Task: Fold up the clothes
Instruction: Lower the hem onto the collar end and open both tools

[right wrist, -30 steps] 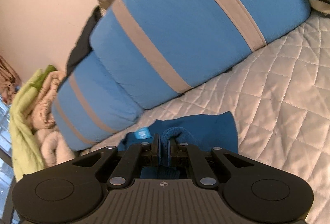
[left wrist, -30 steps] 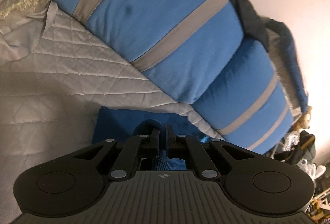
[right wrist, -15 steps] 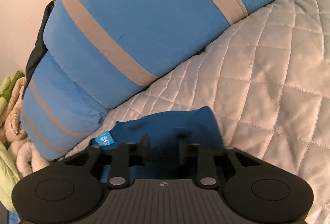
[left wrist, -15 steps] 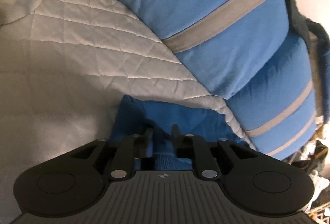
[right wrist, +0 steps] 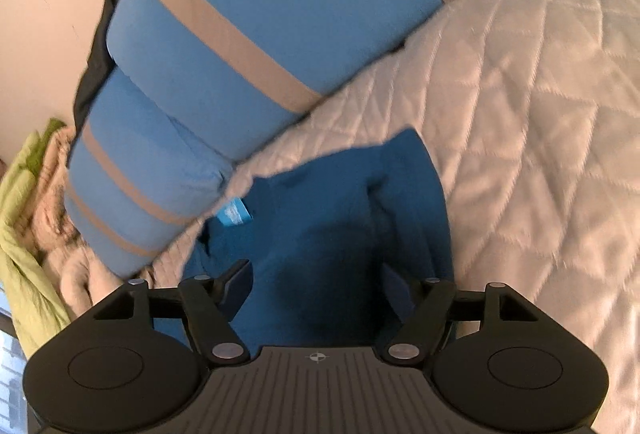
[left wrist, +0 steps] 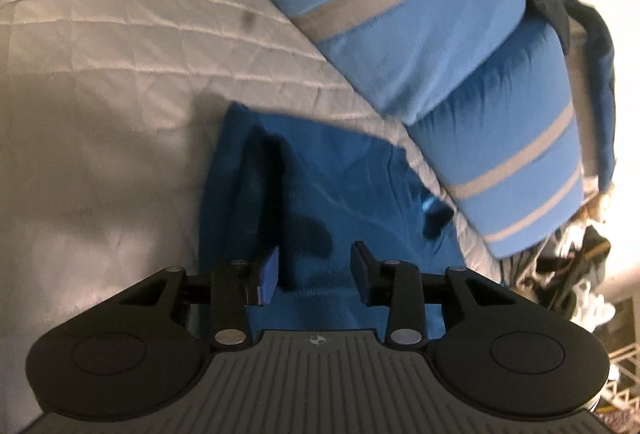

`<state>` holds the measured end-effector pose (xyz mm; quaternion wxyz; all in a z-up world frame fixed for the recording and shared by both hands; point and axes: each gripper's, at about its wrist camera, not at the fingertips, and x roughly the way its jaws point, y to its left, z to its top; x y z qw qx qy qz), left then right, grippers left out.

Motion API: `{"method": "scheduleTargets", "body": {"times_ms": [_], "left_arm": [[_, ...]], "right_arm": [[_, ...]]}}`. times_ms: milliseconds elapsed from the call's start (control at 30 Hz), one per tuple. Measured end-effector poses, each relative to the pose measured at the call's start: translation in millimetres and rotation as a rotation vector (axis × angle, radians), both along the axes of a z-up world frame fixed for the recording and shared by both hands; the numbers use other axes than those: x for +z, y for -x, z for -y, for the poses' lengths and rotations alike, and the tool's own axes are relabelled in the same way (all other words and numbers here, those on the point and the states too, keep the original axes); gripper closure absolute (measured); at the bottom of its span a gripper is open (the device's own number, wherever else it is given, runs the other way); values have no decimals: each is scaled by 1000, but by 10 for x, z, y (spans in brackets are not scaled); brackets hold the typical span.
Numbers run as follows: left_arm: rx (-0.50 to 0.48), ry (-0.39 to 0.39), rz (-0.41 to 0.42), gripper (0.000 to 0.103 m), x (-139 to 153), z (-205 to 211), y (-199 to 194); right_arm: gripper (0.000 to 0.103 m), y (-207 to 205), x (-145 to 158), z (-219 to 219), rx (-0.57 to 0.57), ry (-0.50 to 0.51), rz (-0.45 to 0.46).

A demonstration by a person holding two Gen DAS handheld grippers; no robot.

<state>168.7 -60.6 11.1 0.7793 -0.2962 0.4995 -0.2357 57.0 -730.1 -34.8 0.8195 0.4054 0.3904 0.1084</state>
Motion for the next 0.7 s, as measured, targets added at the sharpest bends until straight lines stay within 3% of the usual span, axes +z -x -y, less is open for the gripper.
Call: {"method": "scheduleTargets", "body": {"times_ms": [100, 133, 167, 233, 300, 500, 700], "left_arm": [[-20, -15, -9, 69, -32, 46, 35], [-26, -19, -11, 84, -42, 58, 45], [-37, -21, -15, 93, -50, 75, 47], [-45, -28, -12, 96, -35, 100, 42], [-44, -24, 11, 97, 30, 105, 38], [15, 42, 77, 97, 231, 21, -88], [126, 80, 111, 97, 282, 48, -418]], "right_arm": [[34, 45, -46, -31, 3, 10, -17], [36, 49, -64, -38, 2, 5, -20], [41, 49, -81, -47, 2, 1, -25], [58, 12, -98, -83, 18, 13, -53], [85, -24, -71, -110, 27, 30, -63], [90, -116, 110, 16, -8, -50, 37], [90, -460, 168, 82, -48, -83, 68]]}}
